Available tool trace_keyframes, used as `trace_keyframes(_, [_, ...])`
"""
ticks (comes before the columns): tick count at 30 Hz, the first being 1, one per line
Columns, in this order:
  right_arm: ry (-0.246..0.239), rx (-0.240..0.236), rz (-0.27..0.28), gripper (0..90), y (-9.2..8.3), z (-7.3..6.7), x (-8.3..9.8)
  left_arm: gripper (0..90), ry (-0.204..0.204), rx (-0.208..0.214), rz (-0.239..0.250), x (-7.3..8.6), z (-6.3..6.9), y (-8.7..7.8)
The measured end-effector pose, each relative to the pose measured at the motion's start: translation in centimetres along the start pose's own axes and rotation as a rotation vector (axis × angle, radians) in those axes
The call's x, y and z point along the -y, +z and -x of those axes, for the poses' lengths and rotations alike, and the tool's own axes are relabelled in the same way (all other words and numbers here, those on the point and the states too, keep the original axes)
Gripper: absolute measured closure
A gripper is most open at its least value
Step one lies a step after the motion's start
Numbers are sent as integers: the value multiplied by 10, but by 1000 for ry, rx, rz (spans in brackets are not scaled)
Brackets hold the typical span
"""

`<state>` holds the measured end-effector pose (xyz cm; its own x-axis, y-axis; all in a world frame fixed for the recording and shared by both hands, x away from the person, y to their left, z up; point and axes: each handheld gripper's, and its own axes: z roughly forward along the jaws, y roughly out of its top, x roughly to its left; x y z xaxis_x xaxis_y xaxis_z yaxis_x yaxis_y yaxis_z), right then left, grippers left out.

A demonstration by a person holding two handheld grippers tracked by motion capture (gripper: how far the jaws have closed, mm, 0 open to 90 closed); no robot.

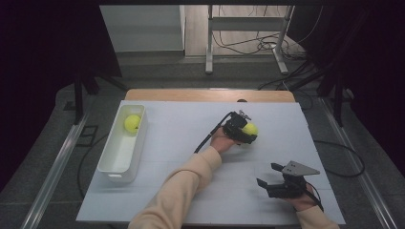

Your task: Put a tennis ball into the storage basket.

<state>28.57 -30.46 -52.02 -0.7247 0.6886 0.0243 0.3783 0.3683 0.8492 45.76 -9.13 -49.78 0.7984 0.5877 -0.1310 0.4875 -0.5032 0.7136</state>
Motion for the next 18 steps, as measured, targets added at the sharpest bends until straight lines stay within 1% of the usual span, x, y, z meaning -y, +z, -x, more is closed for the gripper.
trace_keyframes(7, [-2, 3, 1, 143, -1, 0, 0, 269, 9, 4, 18, 0, 5, -11])
trace_keyframes(14, [-1, 4, 1, 143, 0, 0, 0, 269, 10, 0, 25, 5, 4, -19])
trace_keyframes(18, [-4, 5, -2, 143, 0, 0, 0, 269, 8, 1, 39, 9, 3, -25])
